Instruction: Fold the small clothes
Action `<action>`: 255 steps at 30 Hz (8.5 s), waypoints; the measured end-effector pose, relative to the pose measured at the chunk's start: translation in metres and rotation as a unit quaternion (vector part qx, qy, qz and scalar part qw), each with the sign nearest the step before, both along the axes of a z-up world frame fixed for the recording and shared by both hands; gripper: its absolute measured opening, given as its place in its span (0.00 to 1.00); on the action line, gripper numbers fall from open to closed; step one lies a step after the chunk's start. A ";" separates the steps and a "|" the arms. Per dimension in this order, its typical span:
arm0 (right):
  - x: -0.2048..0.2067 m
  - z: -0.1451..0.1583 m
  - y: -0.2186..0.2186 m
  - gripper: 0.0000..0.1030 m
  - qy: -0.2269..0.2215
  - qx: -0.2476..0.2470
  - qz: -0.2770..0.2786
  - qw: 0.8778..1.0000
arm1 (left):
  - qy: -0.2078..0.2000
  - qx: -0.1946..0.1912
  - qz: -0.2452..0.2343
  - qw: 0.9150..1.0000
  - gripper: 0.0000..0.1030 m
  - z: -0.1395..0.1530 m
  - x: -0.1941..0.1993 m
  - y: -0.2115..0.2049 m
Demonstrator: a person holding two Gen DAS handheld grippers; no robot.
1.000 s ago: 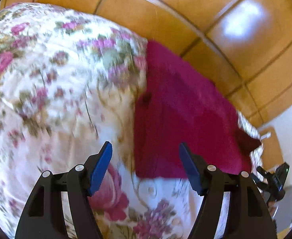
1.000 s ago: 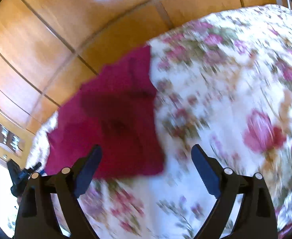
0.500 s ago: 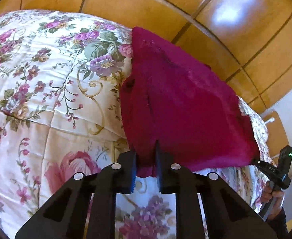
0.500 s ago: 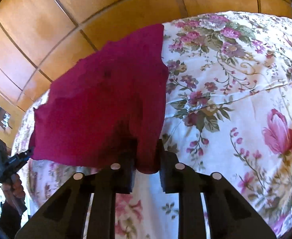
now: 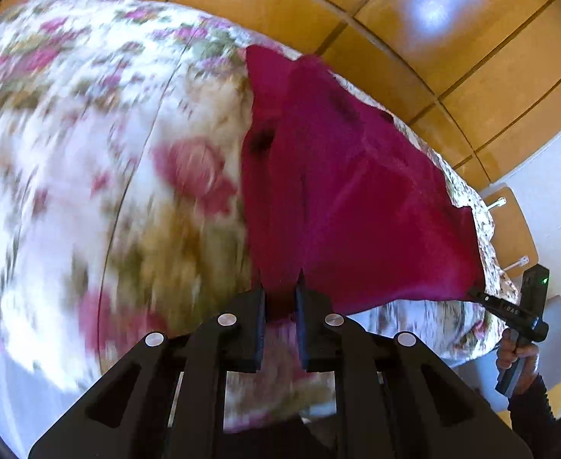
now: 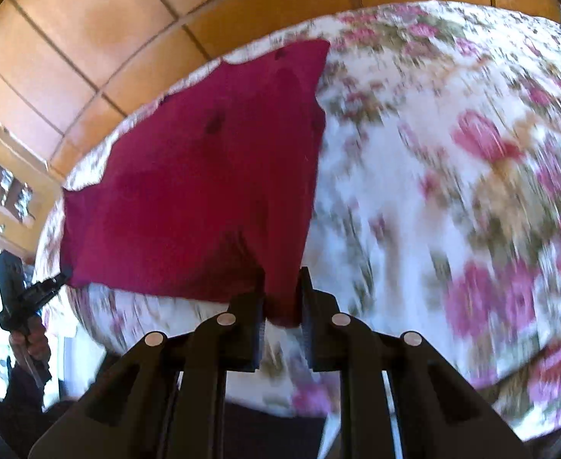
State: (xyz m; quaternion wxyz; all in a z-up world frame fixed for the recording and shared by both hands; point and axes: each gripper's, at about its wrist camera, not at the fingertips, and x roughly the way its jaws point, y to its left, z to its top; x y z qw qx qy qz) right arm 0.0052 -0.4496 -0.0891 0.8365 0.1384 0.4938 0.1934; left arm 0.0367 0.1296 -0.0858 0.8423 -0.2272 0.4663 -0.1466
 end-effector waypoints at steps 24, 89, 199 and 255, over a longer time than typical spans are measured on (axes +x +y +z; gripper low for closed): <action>0.107 0.027 0.027 0.16 -0.068 -0.079 -0.019 0.994 | -0.055 0.043 -0.007 0.998 0.09 0.023 0.120 -0.015; 0.281 0.023 0.079 0.62 -0.059 -0.127 -0.108 0.984 | -0.006 0.184 0.098 0.978 0.25 0.016 0.298 -0.025; 0.194 -0.008 0.110 0.87 -0.161 -0.125 -0.072 0.976 | -0.100 0.179 0.038 0.978 0.58 0.043 0.169 -0.061; 0.130 0.120 0.252 0.23 -0.137 0.045 0.126 0.982 | -0.067 -0.002 0.047 0.997 0.43 0.023 0.101 -0.015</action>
